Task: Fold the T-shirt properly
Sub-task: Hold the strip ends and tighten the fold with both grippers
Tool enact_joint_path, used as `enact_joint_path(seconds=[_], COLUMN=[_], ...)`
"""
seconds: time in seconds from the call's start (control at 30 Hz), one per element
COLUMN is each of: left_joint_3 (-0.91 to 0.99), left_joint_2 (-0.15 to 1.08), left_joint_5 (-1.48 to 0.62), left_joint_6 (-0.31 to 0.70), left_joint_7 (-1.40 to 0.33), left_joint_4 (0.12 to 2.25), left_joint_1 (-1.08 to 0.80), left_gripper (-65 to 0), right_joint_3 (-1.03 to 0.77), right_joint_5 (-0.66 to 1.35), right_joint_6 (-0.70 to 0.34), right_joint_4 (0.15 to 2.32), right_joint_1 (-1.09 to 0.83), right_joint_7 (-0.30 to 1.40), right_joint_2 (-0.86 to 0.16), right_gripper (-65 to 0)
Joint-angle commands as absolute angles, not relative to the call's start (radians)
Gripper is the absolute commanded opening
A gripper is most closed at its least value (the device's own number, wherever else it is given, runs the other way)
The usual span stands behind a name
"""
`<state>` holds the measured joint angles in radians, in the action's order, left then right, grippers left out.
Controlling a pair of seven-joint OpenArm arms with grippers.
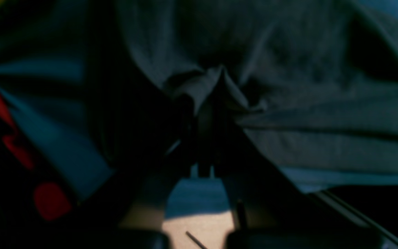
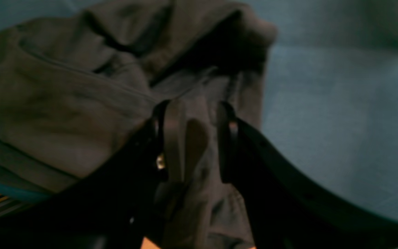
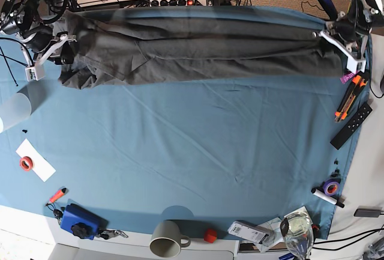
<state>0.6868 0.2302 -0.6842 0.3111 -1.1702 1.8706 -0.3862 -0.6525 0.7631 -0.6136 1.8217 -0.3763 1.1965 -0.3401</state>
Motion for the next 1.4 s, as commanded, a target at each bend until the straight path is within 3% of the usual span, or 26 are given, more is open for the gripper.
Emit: enact_joint_path(seconds=[0.0,0.3,0.6,0.83,0.93,1.0,1.2,1.37], left_joint_3=[0.690,0.690,0.690,0.690,0.690,0.690,0.690,0.690], left_joint_2=[0.250,0.258,0.258,0.258,0.258,0.258,0.258,0.257], left_joint_5=[-0.713,-0.822,-0.711,-0.579,-0.572,-0.537,-0.471,-0.587], left_joint_6=[0.311,0.394,0.374,0.379,0.379,0.377,0.324,0.272], left_joint_7=[-1.156,-1.199,-1.201,-1.082,-1.084,-1.097,-1.109,-0.995], left_joint_4=[1.886,1.969,2.000,1.995,1.995,1.995,1.995,2.000], left_joint_1=[-0.372,-0.319,-0.401,-0.418,-0.422,-0.424,-0.469,-0.444], left_gripper=[-65.0,-65.0,-65.0,-65.0,-43.4,-34.1,-33.4,-33.4], right_joint_3=[-0.660,-0.660,-0.660,-0.660,-0.660,-0.660,-0.660,-0.660], right_joint_5=[0.780,0.780,0.780,0.777,0.776,0.776,0.775,0.773], right_joint_6=[-0.612,-0.612,-0.612,-0.612,-0.612,-0.612,-0.612,-0.612], right_joint_4=[1.837,1.837,1.837,1.837,1.837,1.837,1.837,1.837], right_joint_1=[-0.374,-0.374,-0.371,-0.368,-0.368,-0.368,-0.368,-0.368], right_joint_7=[1.169,1.162,1.159,1.159,1.159,1.160,1.162,1.159], right_joint_2=[-0.357,-0.357,-0.357,-0.357,-0.357,-0.357,-0.357,-0.357], right_gripper=[-48.9,-48.9,-48.9,-48.9,-48.9,-48.9,-48.9,-48.9])
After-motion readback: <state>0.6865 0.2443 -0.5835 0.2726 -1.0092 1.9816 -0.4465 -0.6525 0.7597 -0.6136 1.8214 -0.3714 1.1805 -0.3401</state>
